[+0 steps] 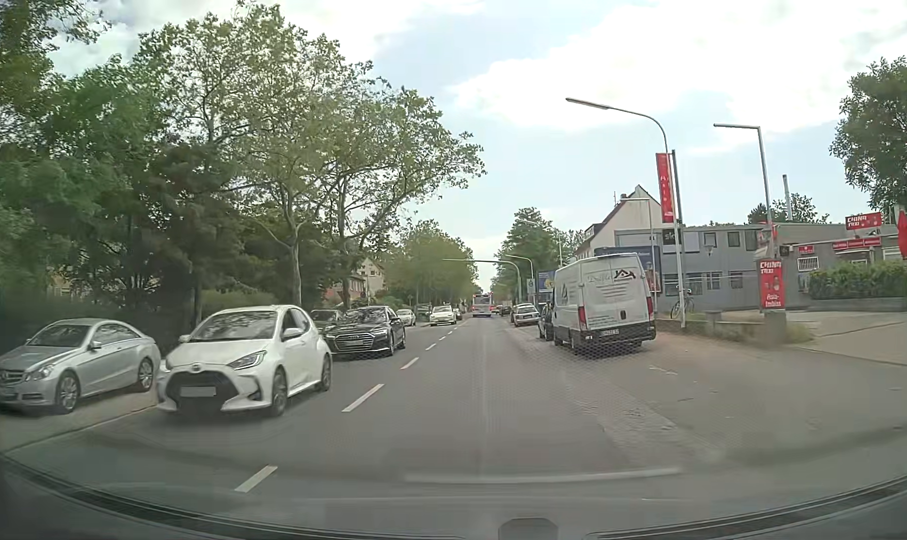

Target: Follow the waypoints while adhering to traffic rules and regulations

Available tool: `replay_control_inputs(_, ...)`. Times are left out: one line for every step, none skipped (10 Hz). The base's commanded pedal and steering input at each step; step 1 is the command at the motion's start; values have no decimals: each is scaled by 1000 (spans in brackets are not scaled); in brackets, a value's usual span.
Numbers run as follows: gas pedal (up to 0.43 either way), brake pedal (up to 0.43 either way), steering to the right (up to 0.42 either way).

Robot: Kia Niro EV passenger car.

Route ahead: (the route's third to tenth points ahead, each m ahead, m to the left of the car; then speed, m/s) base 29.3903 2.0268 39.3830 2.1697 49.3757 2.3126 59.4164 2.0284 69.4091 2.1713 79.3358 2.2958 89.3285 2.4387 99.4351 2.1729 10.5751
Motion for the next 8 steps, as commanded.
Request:
replay_control_inputs(20,18,-2)
replay_control_inputs(20,18,-2)
replay_control_inputs(20,18,-2)
replay_control_inputs(20,18,-2)
replay_control_inputs(20,18,-2)
replay_control_inputs(20,18,-2)
replay_control_inputs(20,18,-2)
replay_control_inputs(20,18,-2)
